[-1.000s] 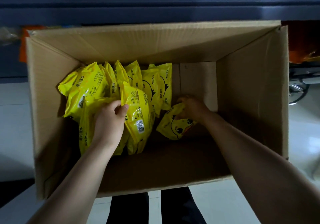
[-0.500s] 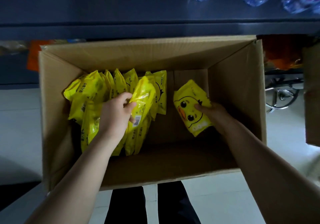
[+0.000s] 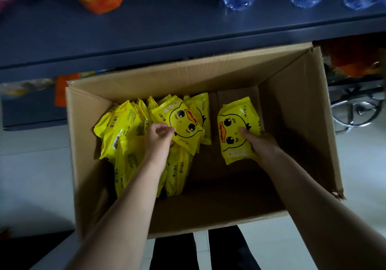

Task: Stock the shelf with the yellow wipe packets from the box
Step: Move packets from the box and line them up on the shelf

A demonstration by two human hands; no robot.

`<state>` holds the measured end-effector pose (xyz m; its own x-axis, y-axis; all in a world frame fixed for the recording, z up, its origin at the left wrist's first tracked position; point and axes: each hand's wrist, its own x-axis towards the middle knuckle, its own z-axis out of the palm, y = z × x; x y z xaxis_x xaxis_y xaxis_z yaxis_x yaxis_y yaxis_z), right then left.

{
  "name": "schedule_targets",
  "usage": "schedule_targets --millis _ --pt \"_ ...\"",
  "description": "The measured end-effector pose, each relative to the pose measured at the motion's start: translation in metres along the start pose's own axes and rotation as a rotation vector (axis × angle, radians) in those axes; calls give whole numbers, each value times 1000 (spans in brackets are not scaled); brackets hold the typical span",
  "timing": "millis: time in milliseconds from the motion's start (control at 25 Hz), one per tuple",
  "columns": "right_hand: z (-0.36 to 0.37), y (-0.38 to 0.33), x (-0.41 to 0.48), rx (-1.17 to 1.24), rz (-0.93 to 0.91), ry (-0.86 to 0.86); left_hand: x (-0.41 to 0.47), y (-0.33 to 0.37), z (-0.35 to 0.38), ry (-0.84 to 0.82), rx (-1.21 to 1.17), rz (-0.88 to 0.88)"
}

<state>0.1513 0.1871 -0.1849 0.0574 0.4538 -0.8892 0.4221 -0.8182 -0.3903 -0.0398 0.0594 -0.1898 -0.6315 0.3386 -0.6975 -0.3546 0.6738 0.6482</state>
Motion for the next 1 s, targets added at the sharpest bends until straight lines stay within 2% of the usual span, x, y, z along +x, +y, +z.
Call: schedule_targets --millis 80,200,320,400,600,720,1000 --pt "4 10 2 29 15 0 0 -2 7 99 -76 -16" --pt "8 19 2 123 38 -6 6 0 23 194 -38 -120" --pt "17 21 2 246 61 -17 10 8 38 197 -28 -312" --pt "23 21 3 301 42 -12 12 10 44 179 9 -341" --pt "24 18 -4 256 -61 -42 15 9 28 133 96 -232" --pt "15 7 -21 191 -100 -47 0 19 3 136 148 -107" --pt "2 -41 -135 95 -290 -72 -79 89 -85 -40 155 108"
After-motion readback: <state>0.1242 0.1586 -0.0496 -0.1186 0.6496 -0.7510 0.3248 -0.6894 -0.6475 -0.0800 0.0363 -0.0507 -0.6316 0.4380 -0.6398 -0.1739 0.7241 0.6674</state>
